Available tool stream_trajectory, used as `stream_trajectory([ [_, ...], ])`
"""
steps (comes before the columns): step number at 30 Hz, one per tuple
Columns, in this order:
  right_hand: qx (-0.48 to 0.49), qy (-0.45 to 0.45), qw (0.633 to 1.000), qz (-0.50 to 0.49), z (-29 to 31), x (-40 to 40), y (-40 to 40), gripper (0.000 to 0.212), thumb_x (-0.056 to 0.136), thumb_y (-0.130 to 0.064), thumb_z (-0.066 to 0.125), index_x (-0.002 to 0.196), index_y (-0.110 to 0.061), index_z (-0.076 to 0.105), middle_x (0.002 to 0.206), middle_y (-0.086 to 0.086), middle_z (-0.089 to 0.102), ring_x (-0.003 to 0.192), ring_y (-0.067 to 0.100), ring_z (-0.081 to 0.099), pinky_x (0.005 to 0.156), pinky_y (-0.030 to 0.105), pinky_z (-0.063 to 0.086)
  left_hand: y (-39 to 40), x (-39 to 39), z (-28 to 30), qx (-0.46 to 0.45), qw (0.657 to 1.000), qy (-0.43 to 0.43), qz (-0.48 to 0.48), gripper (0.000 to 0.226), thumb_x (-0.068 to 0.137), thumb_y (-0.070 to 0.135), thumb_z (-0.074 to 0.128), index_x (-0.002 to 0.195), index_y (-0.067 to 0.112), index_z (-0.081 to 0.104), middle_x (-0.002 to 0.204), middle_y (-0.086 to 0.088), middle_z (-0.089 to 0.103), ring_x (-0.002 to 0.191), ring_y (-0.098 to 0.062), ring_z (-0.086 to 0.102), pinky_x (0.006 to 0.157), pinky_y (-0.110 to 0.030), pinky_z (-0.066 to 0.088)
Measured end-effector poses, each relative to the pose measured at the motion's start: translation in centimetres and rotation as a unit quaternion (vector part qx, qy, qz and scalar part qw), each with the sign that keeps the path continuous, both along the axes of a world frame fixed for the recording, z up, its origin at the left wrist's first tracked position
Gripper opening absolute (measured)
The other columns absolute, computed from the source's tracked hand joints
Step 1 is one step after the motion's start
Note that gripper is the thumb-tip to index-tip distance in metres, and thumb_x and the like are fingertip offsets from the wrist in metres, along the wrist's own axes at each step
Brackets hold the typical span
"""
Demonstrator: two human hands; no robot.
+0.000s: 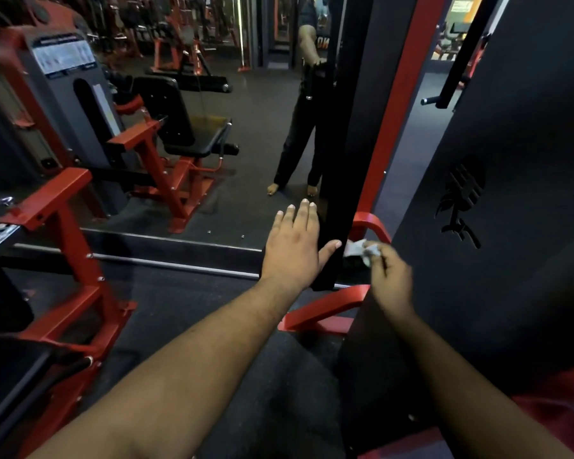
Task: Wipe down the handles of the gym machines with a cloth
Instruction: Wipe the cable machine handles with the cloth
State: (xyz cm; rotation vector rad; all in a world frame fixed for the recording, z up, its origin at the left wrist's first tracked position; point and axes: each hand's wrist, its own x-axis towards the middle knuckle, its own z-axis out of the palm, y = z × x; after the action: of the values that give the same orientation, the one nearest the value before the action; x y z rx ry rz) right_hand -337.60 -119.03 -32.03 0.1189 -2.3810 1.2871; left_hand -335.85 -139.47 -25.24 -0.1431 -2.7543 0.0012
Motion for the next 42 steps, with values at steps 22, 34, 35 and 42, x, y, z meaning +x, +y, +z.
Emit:
stream_trajectory([
  [22,0.108,-0.034,0.99,0.087,-4.6,3.7,0.4,0.037,0.092,-0.004,0.055,0.12,-0.017,0.075,0.118,-0.001,0.075,0.109,0.013,0.068,0.095,0.004,0.039,0.1,0.1,0.0,0.01,1.0,0.009,-0.003,0.087,0.101,0.07,0.032,0.156,0.003,0.032,0.161,-0.014,0.038,0.147,-0.032,0.038,0.124,-0.048,0.026],
  [34,0.214,-0.084,0.973,0.001,-2.2,0.9,-3.2,0.048,0.106,-0.002,0.037,0.152,-0.01,0.044,0.162,0.01,0.037,0.153,0.025,0.029,0.122,0.03,0.02,0.2,0.2,0.2,0.009,1.0,0.003,0.002,0.087,0.101,0.07,0.032,0.158,0.004,0.03,0.163,-0.014,0.036,0.148,-0.032,0.036,0.124,-0.047,0.026],
  [35,0.167,-0.075,0.983,0.011,-2.5,1.5,-3.9,0.047,0.105,-0.001,0.041,0.15,-0.01,0.047,0.16,0.009,0.04,0.15,0.025,0.033,0.12,0.03,0.025,0.1,0.2,0.2,0.01,1.0,0.003,0.003,0.087,0.101,0.07,0.032,0.158,0.004,0.03,0.163,-0.014,0.035,0.148,-0.032,0.036,0.124,-0.047,0.026],
  [42,0.006,0.044,0.999,-0.02,-2.1,2.2,-1.2,0.039,0.097,-0.002,0.052,0.13,-0.015,0.069,0.128,0.005,0.07,0.117,0.019,0.067,0.103,0.027,0.049,0.2,0.1,0.3,0.003,1.0,0.004,0.002,0.087,0.101,0.069,0.033,0.156,0.002,0.032,0.162,-0.015,0.037,0.146,-0.033,0.039,0.123,-0.047,0.028],
])
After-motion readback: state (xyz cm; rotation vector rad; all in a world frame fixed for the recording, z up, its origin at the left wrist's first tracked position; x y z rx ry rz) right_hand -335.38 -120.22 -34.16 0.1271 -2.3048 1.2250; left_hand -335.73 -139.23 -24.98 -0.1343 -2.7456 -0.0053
